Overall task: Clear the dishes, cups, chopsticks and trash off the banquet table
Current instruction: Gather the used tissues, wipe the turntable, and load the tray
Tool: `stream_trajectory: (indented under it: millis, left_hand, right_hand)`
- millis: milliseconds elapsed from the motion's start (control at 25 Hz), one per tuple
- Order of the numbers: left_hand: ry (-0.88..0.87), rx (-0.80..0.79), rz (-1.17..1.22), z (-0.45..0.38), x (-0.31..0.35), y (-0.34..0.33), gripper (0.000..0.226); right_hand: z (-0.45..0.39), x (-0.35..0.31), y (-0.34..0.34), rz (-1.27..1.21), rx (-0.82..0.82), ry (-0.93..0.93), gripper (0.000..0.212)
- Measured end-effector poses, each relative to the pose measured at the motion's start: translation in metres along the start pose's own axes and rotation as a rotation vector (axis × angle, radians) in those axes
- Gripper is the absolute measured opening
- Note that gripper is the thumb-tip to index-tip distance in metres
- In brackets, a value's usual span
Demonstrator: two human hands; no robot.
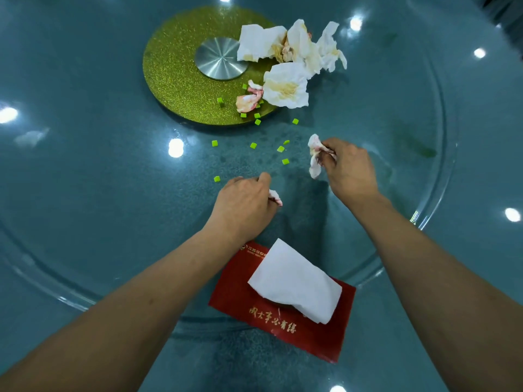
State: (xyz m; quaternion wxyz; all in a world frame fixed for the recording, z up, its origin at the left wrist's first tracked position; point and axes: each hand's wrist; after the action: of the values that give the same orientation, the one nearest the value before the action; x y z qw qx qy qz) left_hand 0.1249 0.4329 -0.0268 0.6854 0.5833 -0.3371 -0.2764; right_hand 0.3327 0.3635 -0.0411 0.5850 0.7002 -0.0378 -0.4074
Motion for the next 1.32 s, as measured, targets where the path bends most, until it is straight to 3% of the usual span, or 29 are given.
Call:
stream_trajectory:
  millis: [200,640,1040,1320]
  left_hand:
    - [0.068,0.002,-0.038,0.008,-0.011,0.002,0.025]
    - [0.231,0.009,-0.105,0.023,-0.029,0.002,0.027]
    - [0.070,0.153,-0.044,-0.028,-0.034,0.021,0.030]
    - [0.074,0.040,-0.074,-0.092,-0.057,0.026,0.045]
  right_hand:
    - [0.001,-0.006,0.001,-0.055,0.035,0.031,0.036]
    - [-0.001,-0.013,-0.002,-0.050,0.083,0.036,0.025]
    - [-0.008,-0.009,-0.005,0.019,0.065,0.114,0.026]
    - [-0.018,-0.021,-0.011,-0.010,0.030,0.104,0.036]
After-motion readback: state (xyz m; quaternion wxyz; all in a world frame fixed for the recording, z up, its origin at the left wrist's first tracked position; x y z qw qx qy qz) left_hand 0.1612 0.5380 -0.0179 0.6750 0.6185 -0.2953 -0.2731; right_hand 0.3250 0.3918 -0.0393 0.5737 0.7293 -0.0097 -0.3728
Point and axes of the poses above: each hand's wrist, its own z-axis away from the middle knuckle, its own y-axis out of the back of the hand, x = y × z, and after that the axes turned 6 degrees about -z, right-handed
